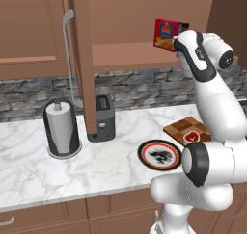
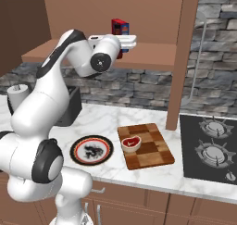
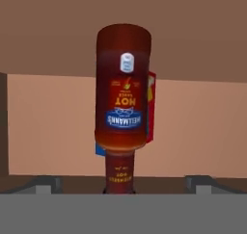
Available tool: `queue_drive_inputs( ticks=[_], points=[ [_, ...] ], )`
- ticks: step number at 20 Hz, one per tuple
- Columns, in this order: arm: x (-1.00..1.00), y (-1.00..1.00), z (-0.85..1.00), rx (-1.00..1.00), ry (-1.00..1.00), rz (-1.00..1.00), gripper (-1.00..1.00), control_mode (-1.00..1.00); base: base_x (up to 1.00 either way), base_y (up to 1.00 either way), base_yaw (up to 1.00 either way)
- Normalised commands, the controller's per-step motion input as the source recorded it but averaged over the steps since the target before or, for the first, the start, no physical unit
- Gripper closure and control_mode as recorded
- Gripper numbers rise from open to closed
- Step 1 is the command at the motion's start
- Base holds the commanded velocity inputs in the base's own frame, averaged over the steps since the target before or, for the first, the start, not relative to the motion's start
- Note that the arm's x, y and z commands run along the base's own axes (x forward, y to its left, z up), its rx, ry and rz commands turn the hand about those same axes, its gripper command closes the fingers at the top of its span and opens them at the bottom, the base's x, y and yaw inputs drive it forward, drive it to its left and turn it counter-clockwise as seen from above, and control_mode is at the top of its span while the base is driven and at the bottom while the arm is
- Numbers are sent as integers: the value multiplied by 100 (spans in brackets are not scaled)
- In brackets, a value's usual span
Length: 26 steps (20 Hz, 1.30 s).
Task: Pick the steak from the plate and place it on the cutting board. Then pick the condiment bottle from the cabinet and place it next to the cutting board.
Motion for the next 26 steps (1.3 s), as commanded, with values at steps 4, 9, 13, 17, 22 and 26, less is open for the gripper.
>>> queue_drive_inputs(
  ticks=[4,9,13,17,22,26],
  points=[
    [10,0,0,0,0,-3,-100,-100,0,0,0],
    [1,-2,0,1,1,-1,-100,-100,0,0,0],
    [5,-6,0,1,2,-1,-100,-100,0,0,0],
    [12,-3,0,1,2,-2,-100,-100,0,0,0],
    [12,0,0,1,2,-3,-100,-100,0,0,0],
    [10,0,0,1,3,-3,-100,-100,0,0,0]
  ],
)
